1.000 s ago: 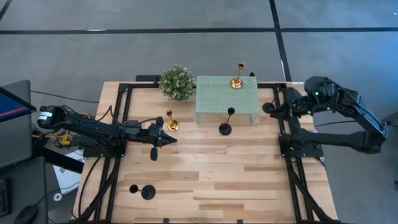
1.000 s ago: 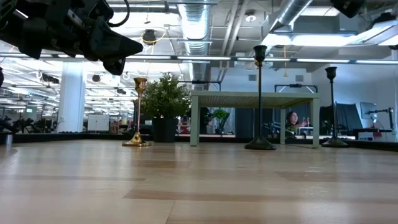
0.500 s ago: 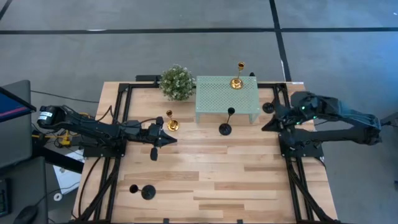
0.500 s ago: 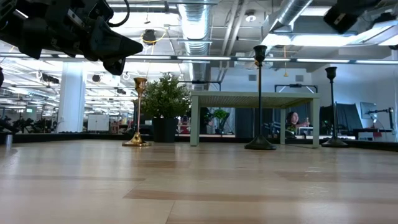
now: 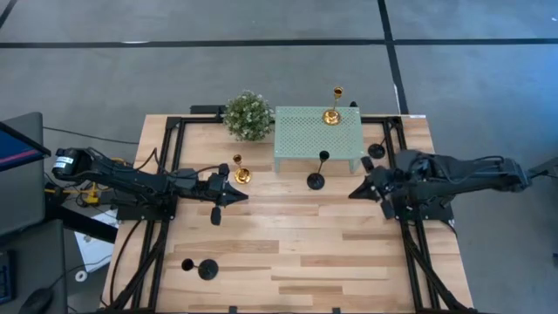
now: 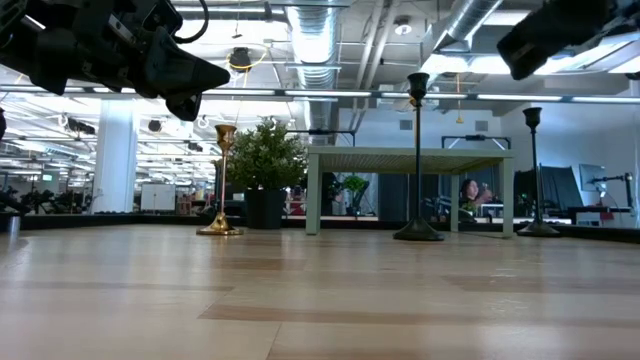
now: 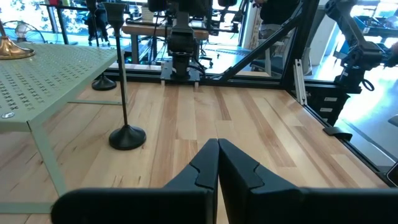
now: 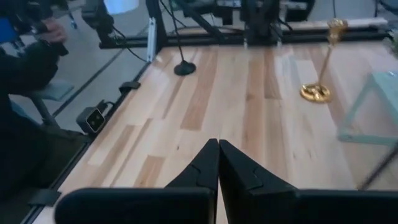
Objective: Pick & Place candle stick holders
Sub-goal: Put the golden candle holder on the shelf
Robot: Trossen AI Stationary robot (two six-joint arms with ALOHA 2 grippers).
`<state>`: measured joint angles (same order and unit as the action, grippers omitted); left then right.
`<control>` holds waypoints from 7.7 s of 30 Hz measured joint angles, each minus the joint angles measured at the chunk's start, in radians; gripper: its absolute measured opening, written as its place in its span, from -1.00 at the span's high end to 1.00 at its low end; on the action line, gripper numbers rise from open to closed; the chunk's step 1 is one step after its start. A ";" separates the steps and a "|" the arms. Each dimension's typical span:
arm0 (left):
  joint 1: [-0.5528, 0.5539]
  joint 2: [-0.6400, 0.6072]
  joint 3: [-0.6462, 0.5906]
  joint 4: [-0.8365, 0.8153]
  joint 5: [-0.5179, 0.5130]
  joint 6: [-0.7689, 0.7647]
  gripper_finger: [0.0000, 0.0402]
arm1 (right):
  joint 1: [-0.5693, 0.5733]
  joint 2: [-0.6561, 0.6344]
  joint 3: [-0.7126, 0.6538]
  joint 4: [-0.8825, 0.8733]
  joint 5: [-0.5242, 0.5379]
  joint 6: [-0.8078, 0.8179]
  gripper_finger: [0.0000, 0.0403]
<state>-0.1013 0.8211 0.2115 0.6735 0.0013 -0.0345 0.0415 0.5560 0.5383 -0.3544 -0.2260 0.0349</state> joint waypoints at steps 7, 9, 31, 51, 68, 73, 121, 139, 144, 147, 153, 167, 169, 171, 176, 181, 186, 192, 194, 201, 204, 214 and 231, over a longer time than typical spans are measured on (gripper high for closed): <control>0.000 0.000 0.000 0.000 0.000 0.000 0.95 | 0.070 0.000 -0.084 0.131 0.037 0.000 1.00; 0.000 0.000 0.000 0.000 0.000 0.000 0.95 | 0.091 0.000 -0.090 0.134 0.069 0.000 1.00; 0.000 0.000 0.000 0.000 -0.054 0.084 0.97 | 0.247 0.000 -0.217 0.284 0.178 0.045 1.00; -0.113 0.000 0.000 -0.135 -0.333 -0.045 0.98 | 0.248 0.000 -0.217 0.282 0.180 0.046 1.00; -0.268 -0.007 0.000 -0.161 -0.751 -0.034 0.94 | 0.244 0.000 -0.217 0.280 0.227 0.045 1.00; -0.268 -0.007 0.000 -0.162 -0.750 -0.034 0.88 | 0.244 0.000 -0.217 0.280 0.227 0.045 1.00; 0.136 0.235 0.000 -0.099 -0.662 -0.315 -0.20 | 0.244 0.000 -0.216 0.275 0.227 0.042 1.00; 0.162 0.423 0.000 0.054 -0.661 -0.314 -0.06 | 0.244 0.000 -0.216 0.261 0.257 0.045 1.00; 0.162 0.444 0.000 0.060 -0.660 -0.314 0.03 | 0.244 0.000 -0.216 0.256 0.257 0.045 1.00; 0.161 0.444 0.000 0.074 -0.660 -0.314 0.11 | 0.244 0.000 -0.216 0.255 0.257 0.045 1.00; 0.161 0.444 0.000 0.083 -0.651 -0.314 0.31 | 0.244 0.000 -0.216 0.247 0.257 0.045 1.00; 0.147 0.444 0.000 0.087 -0.650 -0.277 0.67 | 0.244 0.000 -0.216 0.243 0.257 0.045 1.00; 0.145 0.444 0.000 0.087 -0.650 -0.277 0.72 | 0.244 0.000 -0.216 0.243 0.257 0.045 1.00; 0.145 0.444 0.000 0.087 -0.650 -0.277 0.78 | 0.244 0.000 -0.216 0.243 0.257 0.045 1.00; 0.146 0.444 0.000 0.089 -0.633 -0.274 0.88 | 0.244 0.000 -0.216 0.243 0.257 0.045 1.00; 0.146 0.443 0.001 0.092 -0.601 -0.275 0.86 | 0.244 0.000 -0.216 0.243 0.257 0.044 1.00; 0.142 0.443 0.001 0.093 -0.576 -0.296 0.89 | 0.244 0.000 -0.216 0.243 0.257 0.045 1.00; 0.096 0.388 0.000 0.074 -0.550 -0.307 0.92 | 0.244 0.000 -0.216 0.243 0.257 0.045 1.00; 0.075 0.344 0.000 0.077 -0.553 -0.307 0.92 | 0.244 0.000 -0.216 0.243 0.257 0.045 1.00; 0.020 0.215 0.062 -0.013 -0.560 -0.305 0.92 | 0.244 0.000 -0.216 0.242 0.257 0.045 1.00; 0.009 0.200 0.145 -0.114 -0.562 -0.282 0.92 | 0.244 0.000 -0.216 0.242 0.257 0.045 1.00; 0.004 0.239 0.494 -0.457 -0.565 -0.162 0.92 | 0.244 0.000 -0.216 0.242 0.257 0.045 1.00; 0.267 0.421 0.789 -0.457 -0.318 -0.022 0.91 | 0.244 0.000 -0.216 0.242 0.280 0.041 1.00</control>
<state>0.1655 1.2417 1.0007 0.2163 -0.3165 -0.0561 0.2852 0.5560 0.3225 -0.1127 0.0544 0.0764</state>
